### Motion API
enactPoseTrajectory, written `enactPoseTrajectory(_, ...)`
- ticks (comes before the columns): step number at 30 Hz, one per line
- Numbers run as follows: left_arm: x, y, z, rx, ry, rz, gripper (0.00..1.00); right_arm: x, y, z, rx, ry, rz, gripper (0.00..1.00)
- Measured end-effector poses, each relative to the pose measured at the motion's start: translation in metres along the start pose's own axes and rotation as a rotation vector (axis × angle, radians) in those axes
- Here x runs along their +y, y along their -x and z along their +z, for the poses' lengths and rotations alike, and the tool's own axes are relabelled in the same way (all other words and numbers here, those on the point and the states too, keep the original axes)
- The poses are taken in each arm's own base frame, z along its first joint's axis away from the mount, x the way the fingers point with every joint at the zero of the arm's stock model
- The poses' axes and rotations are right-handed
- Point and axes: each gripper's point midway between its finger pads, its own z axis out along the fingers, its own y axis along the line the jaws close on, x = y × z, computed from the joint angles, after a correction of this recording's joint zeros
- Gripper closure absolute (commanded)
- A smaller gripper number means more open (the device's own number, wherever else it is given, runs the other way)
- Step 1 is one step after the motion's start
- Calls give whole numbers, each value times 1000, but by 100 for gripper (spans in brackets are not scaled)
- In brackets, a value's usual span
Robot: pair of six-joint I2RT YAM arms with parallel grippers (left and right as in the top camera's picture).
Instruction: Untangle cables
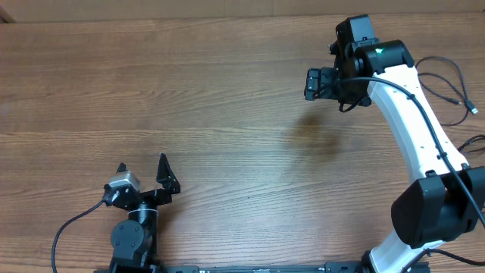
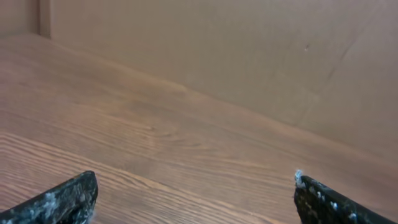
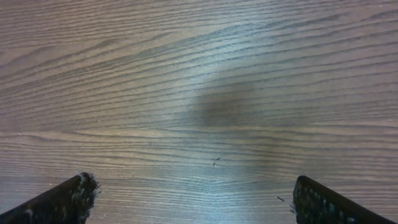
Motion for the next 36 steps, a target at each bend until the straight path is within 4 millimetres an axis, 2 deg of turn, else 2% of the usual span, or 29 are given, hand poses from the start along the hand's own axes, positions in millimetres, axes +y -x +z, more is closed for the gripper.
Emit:
enactPoseTrajectory(7,-10,-5,0,22,-60,131,0,0,0,0,0,-1,0,0)
enactPoseTrajectory(15,-11,-6,0,26,-71,137,0,0,0,0,0,0,0,0)
enactPoseTrajectory(22,-1,-2,1,14,-26,133,0,0,0,0,0,0,0,0)
enactPoseTrajectory(36,-1,-2,1,15,-26,133,0,0,0,0,0,0,0,0)
